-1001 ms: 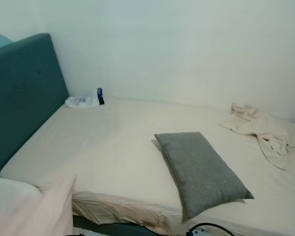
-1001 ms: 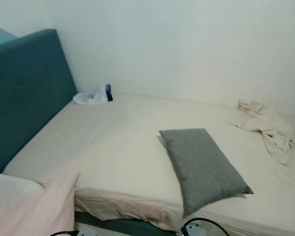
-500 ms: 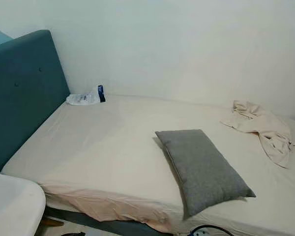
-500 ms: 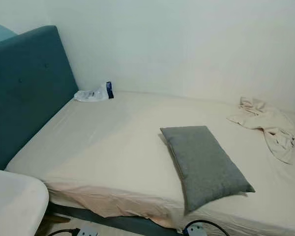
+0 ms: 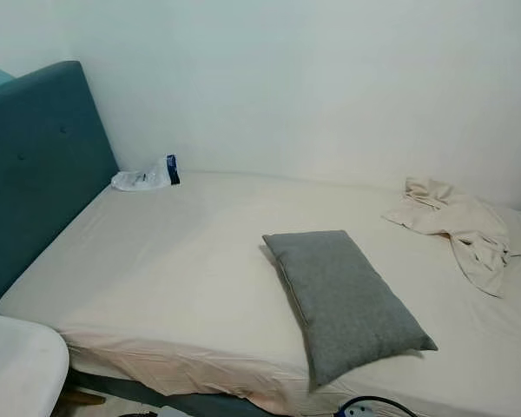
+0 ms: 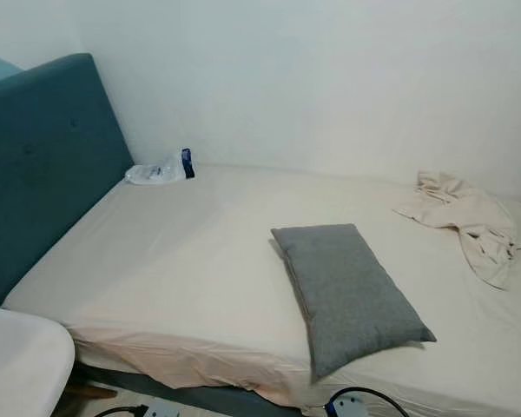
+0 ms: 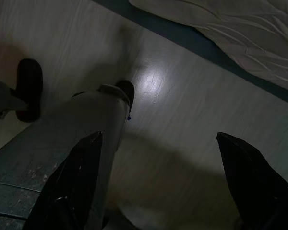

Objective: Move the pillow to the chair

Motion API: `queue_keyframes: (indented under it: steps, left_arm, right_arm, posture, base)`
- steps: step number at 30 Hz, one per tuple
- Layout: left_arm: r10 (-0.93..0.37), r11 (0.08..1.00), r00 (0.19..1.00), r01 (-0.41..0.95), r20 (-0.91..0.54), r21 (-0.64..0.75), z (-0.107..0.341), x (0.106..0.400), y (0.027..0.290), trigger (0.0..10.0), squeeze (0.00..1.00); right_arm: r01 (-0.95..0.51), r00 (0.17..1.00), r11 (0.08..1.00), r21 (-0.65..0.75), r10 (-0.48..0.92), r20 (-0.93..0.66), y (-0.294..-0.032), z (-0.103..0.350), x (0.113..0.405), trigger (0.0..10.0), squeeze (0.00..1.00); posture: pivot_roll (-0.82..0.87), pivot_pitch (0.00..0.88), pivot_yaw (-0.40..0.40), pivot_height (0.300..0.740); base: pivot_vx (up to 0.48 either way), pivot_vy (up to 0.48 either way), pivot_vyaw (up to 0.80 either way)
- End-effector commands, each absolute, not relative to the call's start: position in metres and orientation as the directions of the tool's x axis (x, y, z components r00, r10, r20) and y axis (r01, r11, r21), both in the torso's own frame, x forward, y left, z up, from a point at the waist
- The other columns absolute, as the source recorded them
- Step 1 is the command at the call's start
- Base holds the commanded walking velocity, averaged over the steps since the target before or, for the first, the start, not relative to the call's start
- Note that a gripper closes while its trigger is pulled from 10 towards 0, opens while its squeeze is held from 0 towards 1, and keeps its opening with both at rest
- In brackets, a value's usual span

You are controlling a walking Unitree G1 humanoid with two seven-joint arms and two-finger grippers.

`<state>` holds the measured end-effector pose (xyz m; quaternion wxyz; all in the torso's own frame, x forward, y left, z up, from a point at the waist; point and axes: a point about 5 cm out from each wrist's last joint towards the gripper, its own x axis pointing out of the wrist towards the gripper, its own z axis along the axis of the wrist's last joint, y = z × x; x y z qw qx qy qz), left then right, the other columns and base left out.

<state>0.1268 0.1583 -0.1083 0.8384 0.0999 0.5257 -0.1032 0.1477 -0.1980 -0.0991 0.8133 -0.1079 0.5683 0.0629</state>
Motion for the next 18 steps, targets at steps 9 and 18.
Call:
queue_keyframes:
  steps: [9, 18]
  left_arm:
    - [-0.093, 0.951, 0.361, 0.307, -0.928, 0.024, -0.114, 0.109, 0.152, 10.0, 0.0]
    - [-0.1, 0.965, 0.374, 0.263, -0.922, 0.002, -0.113, 0.112, 0.151, 10.0, 0.0]
  right_arm:
    - [-0.223, 0.324, 0.971, -0.088, -0.011, -0.946, -0.194, -0.102, 0.141, 10.0, 0.0]
    - [-0.223, 0.298, 0.971, -0.089, -0.019, -0.954, -0.2, -0.107, 0.123, 10.0, 0.0]
  posture:
    - [0.0, 0.0, -0.011, 0.74]
    - [0.0, 0.0, -0.012, 0.74]
  base:
    - [0.0, -0.305, 0.0]
    - [0.0, -0.09, 0.0]
